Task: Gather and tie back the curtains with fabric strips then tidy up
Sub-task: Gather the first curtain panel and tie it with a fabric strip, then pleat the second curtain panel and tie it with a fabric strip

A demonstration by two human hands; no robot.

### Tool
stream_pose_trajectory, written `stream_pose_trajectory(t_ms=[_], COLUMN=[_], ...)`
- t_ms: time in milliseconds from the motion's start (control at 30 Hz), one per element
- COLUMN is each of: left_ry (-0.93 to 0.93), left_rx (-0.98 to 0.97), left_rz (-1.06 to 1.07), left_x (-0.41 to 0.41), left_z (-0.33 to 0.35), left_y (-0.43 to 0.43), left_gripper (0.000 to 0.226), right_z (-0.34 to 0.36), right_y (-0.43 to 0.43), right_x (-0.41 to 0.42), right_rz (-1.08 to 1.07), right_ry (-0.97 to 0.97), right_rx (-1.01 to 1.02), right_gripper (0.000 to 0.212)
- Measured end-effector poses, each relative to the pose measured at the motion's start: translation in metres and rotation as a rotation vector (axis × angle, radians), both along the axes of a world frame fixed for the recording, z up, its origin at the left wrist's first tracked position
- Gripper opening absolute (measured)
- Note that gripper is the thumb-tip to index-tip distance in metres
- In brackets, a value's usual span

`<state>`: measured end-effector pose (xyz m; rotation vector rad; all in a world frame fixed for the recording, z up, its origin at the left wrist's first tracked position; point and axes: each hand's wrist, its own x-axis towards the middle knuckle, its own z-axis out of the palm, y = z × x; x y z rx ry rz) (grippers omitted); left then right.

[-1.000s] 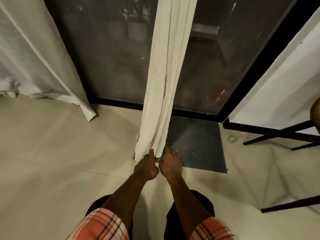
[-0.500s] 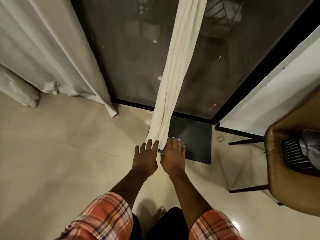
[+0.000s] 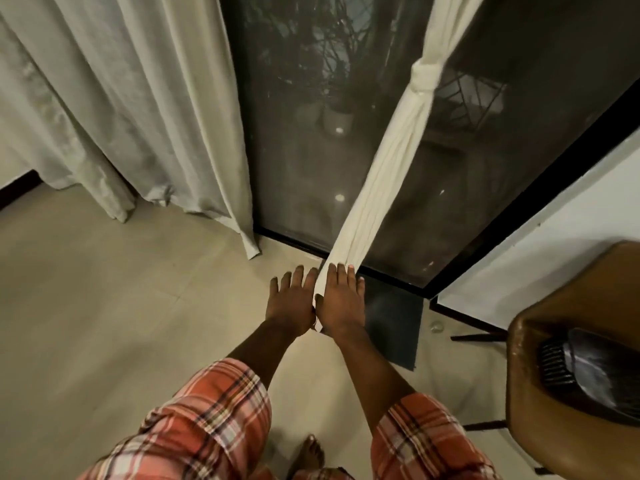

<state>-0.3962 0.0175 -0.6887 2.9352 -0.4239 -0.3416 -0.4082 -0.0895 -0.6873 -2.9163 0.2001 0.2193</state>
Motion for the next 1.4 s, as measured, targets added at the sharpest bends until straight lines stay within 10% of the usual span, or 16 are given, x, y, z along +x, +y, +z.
stream_pose_trajectory(t_ms=[1400], left_ry=[0.042], left_rx=[0.085], left_rz=[0.161], left_x=[0.32], left_z=[-0.018], left_y=[0.45], left_gripper=[0.067], right_z=[-0.027], right_y=[0.414], right_x=[0.347], right_rz=[0.123], right_ry=[0.073], right_rx=[-0.045], right_gripper=[0.072])
